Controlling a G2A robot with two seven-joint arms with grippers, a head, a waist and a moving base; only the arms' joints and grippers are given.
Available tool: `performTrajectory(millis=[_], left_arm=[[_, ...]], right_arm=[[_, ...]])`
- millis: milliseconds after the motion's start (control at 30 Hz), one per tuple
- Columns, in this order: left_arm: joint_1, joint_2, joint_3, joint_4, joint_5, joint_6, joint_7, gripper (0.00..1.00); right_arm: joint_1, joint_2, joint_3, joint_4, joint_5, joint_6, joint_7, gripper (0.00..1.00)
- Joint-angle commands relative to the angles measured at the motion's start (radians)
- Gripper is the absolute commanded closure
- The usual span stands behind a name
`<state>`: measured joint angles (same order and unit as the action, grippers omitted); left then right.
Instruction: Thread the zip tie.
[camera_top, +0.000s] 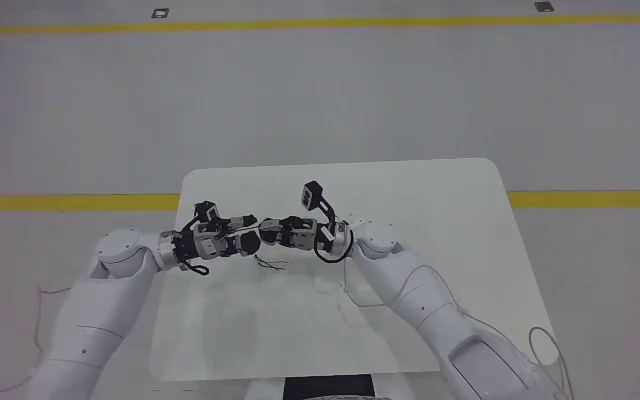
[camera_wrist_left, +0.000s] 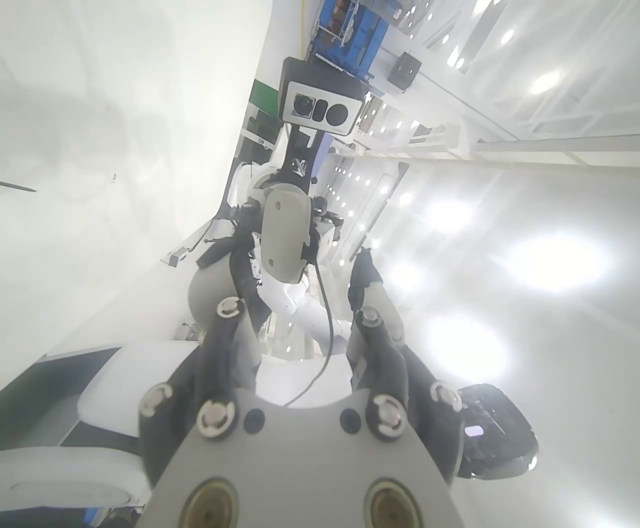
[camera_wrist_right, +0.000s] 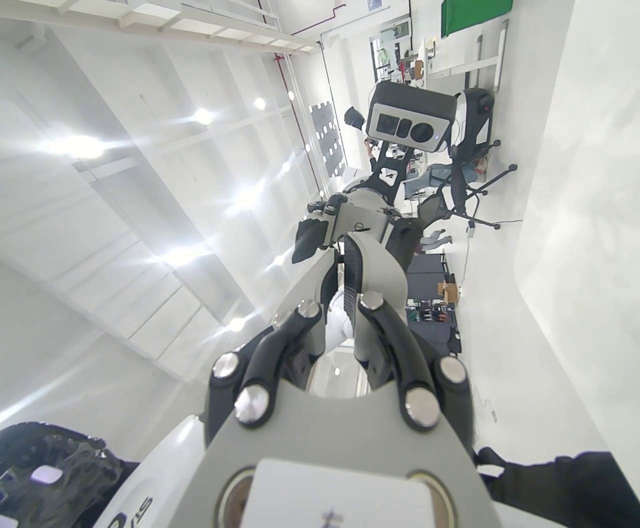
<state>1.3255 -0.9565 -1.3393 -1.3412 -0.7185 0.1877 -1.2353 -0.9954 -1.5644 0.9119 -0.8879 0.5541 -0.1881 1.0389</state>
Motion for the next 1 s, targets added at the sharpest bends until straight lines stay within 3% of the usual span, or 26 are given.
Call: performTrajectory(millis=[0,967], left_arm=[[0.000,0.001,0.002,0.000,-0.001,0.000,0.002,0.64],[-0.012,0.015,0.026,0.010,-0.022,-0.009,0.018,0.89]], right_arm=[[0.000,0.000,-0.001,0.001,0.001,0.001,0.000,1.00],[0.011,-0.001,-0.020,0.009,0.004,0.005,0.001,1.00]])
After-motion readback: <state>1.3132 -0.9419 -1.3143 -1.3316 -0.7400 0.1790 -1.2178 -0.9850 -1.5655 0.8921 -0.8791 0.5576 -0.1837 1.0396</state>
